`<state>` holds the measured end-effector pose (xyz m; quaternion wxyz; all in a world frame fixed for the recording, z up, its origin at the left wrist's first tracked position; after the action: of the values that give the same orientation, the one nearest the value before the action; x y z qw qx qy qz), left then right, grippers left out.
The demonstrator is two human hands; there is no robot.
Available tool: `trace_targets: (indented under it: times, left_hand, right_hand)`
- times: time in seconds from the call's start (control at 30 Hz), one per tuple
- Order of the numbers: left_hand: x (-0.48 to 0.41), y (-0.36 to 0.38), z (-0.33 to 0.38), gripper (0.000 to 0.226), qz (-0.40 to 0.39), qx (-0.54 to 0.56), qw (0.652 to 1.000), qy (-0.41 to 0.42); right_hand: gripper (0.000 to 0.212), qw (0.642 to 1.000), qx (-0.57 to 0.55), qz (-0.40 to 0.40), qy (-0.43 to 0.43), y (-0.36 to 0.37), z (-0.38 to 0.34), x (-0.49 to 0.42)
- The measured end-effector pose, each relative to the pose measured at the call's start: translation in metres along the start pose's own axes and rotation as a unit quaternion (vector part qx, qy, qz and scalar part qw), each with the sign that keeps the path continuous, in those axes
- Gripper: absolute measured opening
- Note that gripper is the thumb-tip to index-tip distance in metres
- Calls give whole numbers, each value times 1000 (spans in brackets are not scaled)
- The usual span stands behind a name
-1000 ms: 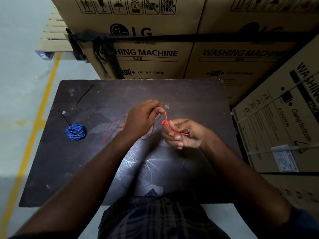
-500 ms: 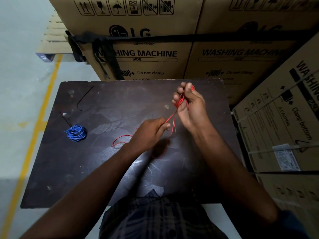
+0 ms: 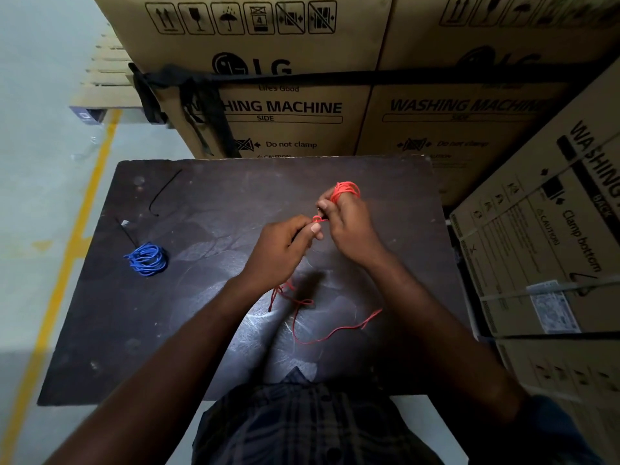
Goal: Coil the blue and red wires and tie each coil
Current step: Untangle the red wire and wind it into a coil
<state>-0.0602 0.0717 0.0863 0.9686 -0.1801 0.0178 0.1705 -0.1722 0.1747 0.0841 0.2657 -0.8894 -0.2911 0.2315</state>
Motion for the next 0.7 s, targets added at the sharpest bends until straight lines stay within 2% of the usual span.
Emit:
trace_targets:
  times: [0.13,0.2,0.3,0.4,0.47,0.53,0.6,0.7]
  left_hand:
    - [0,-8,-1,28,29,136,988,-61]
    - [1,-10,-2,28,27,167,983,-71]
    - [1,-12,-5,28,25,167,983,-66]
    - [0,-17,-9,28,24,135,989,-55]
    - [-1,-22,-14,27,32,91,994,-51]
    - [-4,-27,-20,26,58,49,996,-53]
    - [-8,-31,-23,26,89,18,995,-51]
    - [-15,-32,-21,22,101,-10,995,-9]
  right_hand:
    - [18,999,47,-11,-10,-8,13,3]
    - [19,996,71,-45,-31,-8,16,6]
    - [21,987,113,-90,-71,1,16,11]
    - [20,982,133,-87,-99,5,16,14]
    - [22,985,118,-92,-88,4,13,16]
    - [29,990,56,-122,-31,8,8,20]
    - [32,973,-96,-190,88,14,-4,27]
    - [29,880,-333,-272,202,24,-24,37]
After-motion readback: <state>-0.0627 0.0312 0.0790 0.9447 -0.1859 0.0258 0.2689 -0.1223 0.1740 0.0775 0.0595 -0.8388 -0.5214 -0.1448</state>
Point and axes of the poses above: each hand's wrist, its own x-axis away from the middle knuckle, its own y-axis out of the palm, z = x × y, the point moved 3 cm from there along -x, towards the middle knuckle, and after that the axes turned 9 degrees about x, right-handed, at the moved point
